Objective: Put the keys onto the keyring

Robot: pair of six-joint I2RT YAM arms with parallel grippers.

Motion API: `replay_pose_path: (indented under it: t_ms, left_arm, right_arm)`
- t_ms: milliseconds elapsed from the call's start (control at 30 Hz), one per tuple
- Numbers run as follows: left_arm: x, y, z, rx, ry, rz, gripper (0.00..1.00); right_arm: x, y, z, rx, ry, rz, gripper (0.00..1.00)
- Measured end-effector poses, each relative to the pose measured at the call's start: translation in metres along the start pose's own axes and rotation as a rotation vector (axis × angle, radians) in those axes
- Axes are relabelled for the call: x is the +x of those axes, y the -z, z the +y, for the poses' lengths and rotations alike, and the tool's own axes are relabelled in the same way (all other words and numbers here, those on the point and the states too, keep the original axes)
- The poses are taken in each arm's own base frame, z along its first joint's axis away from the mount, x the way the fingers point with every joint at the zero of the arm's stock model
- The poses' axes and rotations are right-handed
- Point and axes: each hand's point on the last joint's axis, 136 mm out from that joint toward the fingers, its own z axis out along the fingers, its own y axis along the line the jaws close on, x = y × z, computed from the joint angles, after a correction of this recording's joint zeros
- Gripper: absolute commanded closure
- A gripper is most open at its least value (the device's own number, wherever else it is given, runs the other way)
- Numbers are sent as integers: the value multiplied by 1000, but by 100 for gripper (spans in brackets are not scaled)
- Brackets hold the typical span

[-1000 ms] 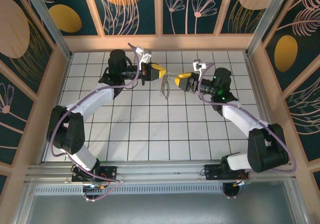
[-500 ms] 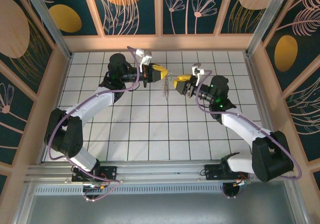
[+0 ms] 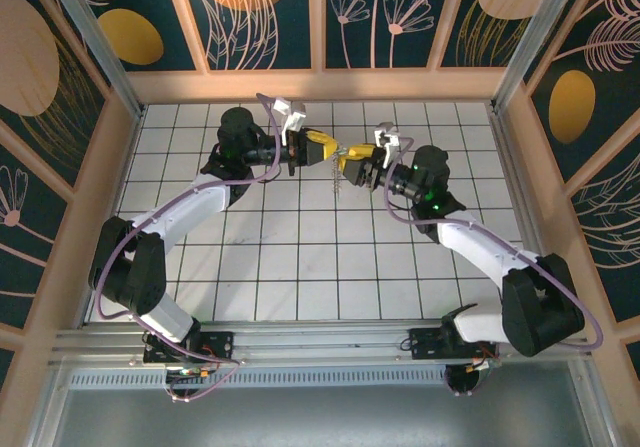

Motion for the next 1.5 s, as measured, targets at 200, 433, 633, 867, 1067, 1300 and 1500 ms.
replay_pose_path:
  t_ms: [200, 433, 633, 867, 1067, 1300, 1500]
  left_arm:
    - [0, 0, 0, 0, 0, 0, 100]
    - [0, 0, 0, -2, 1, 0, 100]
    - [0, 0, 0, 0, 1, 0, 100]
    - [1, -2, -2, 6, 1, 2, 100]
    - [2, -3, -4, 15, 2, 6, 100]
    - [2, -3, -4, 17, 3, 7, 100]
    - [3, -4, -4, 18, 3, 7, 100]
  right_arm:
    - [4, -2, 1, -11, 8, 13, 75]
    - [12, -2, 13, -66, 36, 50, 100]
    - [12, 3, 19, -77, 53, 62, 100]
    - [23, 4, 22, -97, 48, 104, 100]
    - [36, -5, 28, -129, 49, 162, 100]
    - [37, -7, 28, -129, 62, 170, 100]
    - [38, -6, 26, -117, 57, 174, 71]
